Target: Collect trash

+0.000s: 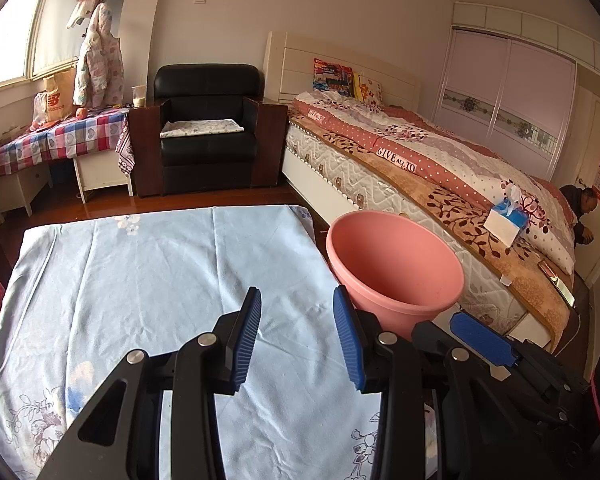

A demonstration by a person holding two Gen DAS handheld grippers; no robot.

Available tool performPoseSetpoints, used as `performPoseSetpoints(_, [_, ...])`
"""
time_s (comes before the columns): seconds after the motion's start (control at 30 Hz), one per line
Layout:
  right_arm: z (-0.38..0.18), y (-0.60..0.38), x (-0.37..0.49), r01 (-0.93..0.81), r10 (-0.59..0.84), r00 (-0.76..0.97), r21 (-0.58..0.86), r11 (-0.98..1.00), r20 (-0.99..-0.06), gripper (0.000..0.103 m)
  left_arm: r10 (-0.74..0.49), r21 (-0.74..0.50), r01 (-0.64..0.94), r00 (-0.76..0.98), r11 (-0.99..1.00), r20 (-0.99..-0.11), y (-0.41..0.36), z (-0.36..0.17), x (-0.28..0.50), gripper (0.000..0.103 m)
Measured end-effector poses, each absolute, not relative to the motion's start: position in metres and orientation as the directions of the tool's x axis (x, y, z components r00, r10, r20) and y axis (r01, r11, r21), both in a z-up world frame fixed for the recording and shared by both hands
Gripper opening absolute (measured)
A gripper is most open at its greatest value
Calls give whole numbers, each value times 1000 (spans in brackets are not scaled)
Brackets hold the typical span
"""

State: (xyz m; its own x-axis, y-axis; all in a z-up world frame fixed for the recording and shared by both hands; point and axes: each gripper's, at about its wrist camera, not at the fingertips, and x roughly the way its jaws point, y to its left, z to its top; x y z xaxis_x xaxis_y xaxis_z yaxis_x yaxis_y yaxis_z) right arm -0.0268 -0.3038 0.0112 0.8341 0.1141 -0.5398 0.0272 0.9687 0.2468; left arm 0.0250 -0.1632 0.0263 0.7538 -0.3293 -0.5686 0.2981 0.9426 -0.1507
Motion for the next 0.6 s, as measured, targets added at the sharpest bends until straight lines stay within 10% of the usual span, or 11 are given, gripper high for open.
performPoseSetpoints(0.6, [8,-306,-27,31,114,833,252,967,-541,45,-330,-151,299,753,942,-569,-165,26,25,37])
